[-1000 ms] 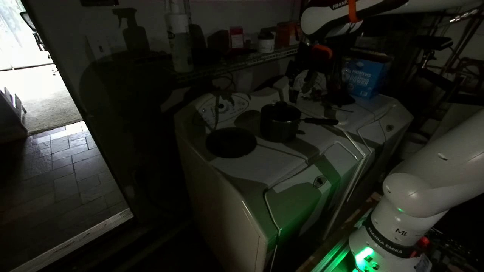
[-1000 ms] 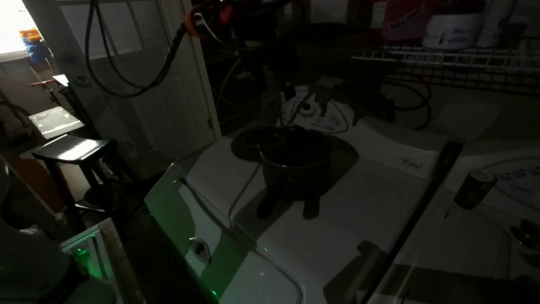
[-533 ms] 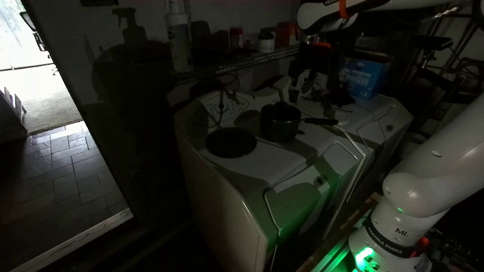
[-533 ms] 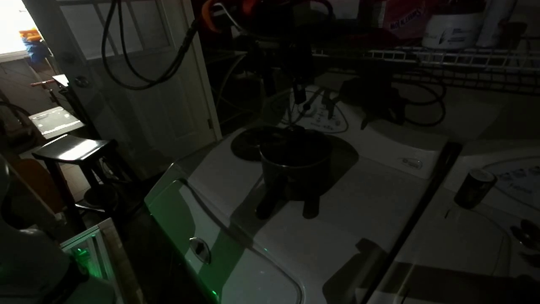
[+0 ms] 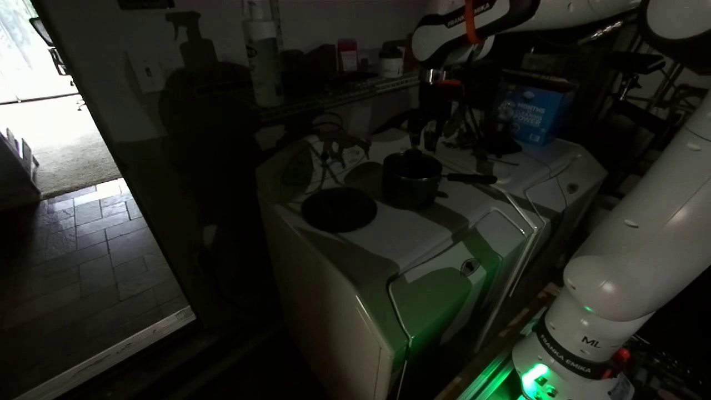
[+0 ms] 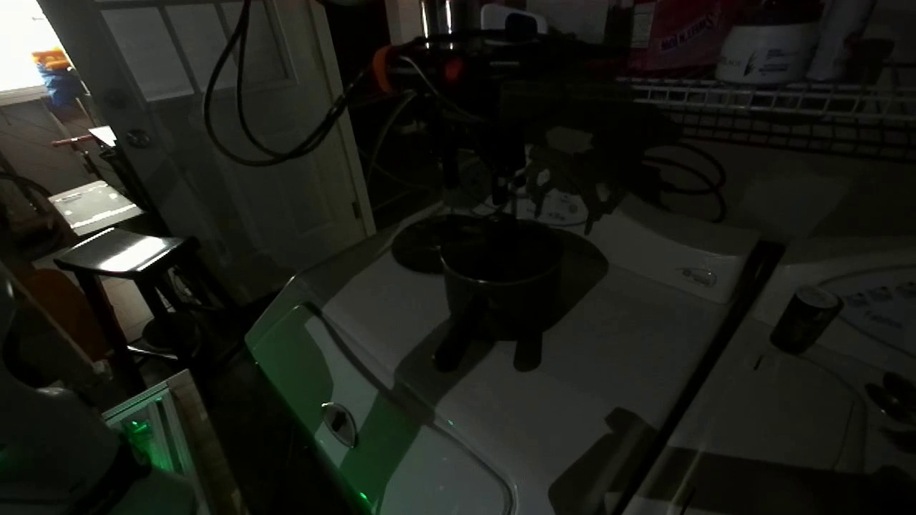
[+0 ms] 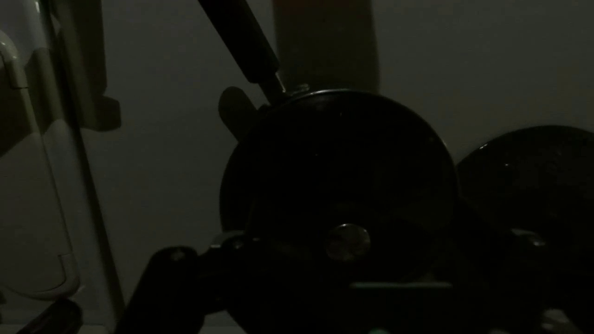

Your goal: Remove the glass lid from the black pot.

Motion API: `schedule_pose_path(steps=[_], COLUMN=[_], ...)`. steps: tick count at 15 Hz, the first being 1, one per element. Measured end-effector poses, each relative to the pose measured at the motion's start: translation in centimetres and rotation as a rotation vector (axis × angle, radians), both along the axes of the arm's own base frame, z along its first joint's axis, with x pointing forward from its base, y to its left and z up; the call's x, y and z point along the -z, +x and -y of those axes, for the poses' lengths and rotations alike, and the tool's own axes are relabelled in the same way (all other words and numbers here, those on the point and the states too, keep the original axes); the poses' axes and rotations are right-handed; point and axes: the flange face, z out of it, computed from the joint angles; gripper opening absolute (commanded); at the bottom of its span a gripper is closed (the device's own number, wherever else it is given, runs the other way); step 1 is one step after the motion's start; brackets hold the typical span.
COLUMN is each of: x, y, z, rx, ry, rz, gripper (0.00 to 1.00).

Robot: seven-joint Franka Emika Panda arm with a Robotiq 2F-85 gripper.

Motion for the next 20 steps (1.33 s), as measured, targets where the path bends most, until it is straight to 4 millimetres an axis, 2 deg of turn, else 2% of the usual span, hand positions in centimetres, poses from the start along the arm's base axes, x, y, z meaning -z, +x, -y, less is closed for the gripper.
schedule_pose_path(steps=[4, 8, 20], x=[2.9, 5.0, 4.2], y=[1.8, 3.1, 3.5], z=[-2.8, -3.6, -2.2], rx=[-0.045, -0.062, -0.042], ry=[0.013, 0.008, -0.004], rz=[-0.021, -0.007, 0.029], gripper=[1.00, 1.00, 1.00])
